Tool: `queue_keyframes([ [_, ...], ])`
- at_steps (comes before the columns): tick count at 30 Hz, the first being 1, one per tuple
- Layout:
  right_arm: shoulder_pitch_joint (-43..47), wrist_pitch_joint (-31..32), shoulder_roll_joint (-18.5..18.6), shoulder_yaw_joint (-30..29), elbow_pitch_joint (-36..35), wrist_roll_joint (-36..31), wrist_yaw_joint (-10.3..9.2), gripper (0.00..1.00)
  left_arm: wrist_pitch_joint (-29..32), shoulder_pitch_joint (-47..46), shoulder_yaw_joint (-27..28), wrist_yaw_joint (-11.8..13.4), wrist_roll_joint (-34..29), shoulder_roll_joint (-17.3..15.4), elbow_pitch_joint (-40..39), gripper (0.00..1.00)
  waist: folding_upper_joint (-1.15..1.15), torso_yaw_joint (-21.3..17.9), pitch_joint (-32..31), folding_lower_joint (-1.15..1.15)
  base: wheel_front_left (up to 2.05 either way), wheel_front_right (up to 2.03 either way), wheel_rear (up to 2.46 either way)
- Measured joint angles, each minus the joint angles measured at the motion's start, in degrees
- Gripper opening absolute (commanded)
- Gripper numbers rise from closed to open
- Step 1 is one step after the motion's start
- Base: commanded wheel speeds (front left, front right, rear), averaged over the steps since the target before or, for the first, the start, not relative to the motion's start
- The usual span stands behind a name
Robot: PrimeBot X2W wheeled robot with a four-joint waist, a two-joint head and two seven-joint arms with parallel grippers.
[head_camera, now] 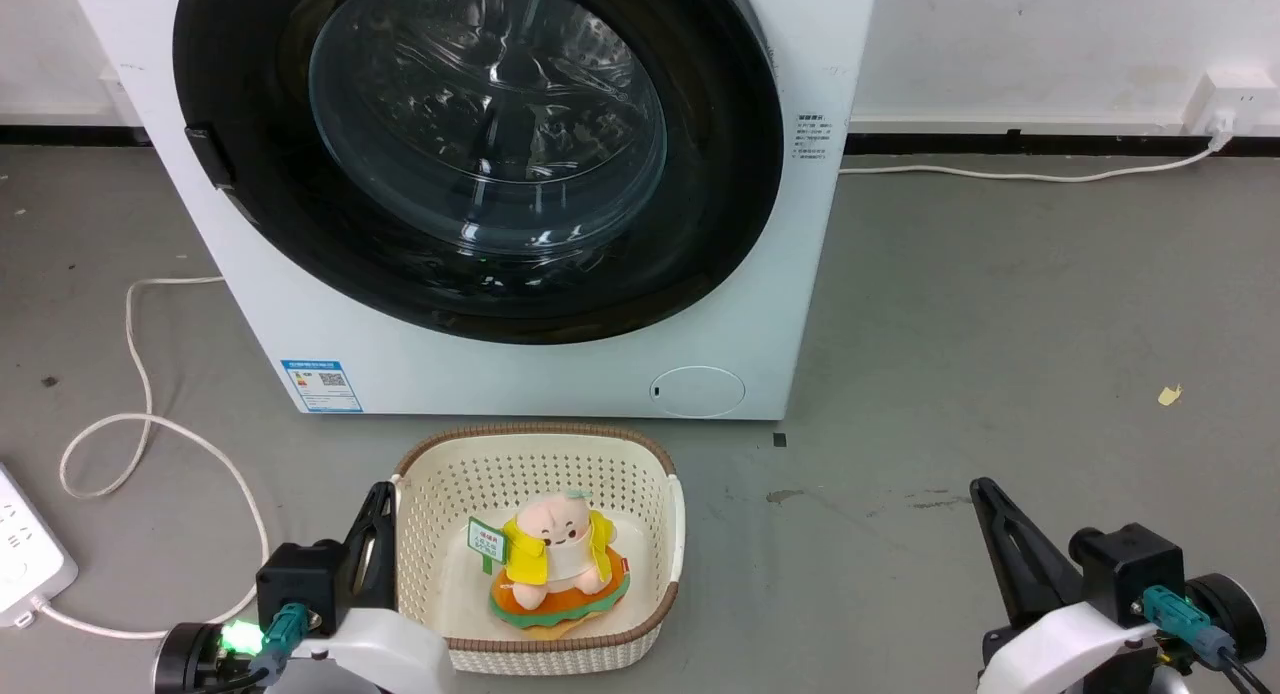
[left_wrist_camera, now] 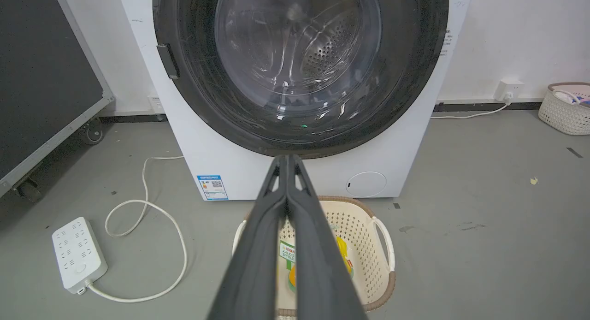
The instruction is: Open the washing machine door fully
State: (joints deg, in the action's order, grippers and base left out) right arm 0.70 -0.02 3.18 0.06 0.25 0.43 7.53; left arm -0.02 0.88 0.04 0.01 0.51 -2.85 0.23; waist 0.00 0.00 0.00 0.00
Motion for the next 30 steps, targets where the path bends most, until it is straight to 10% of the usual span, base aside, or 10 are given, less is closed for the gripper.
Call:
queue_keyframes([
  [17, 0.00, 0.00, 0.00, -0.02, 0.00, 0.00, 0.00, 0.00, 0.00, 0.00, -0.03, 0.00, 0.00, 0.00, 0.00, 0.00, 0.00, 0.00, 0.00, 0.00, 0.00, 0.00, 0.00],
  [18, 0.02, 0.00, 0.01, 0.02, 0.01, 0.02, 0.00, 1.00, 0.00, 0.03, 0.00, 0.00, 0.09, 0.01, 0.01, 1.00, 0.00, 0.00, 0.00, 0.00, 0.00, 0.00, 0.00],
  [30, 0.05, -0.59, 0.01, -0.04, 0.02, 0.69, 0.00, 1.00, -0.56, 0.04, -0.92, 0.35, 0.15, 0.02, 0.02, 1.00, 0.00, 0.07, 0.14, 0.00, 0.00, 0.00, 0.00],
])
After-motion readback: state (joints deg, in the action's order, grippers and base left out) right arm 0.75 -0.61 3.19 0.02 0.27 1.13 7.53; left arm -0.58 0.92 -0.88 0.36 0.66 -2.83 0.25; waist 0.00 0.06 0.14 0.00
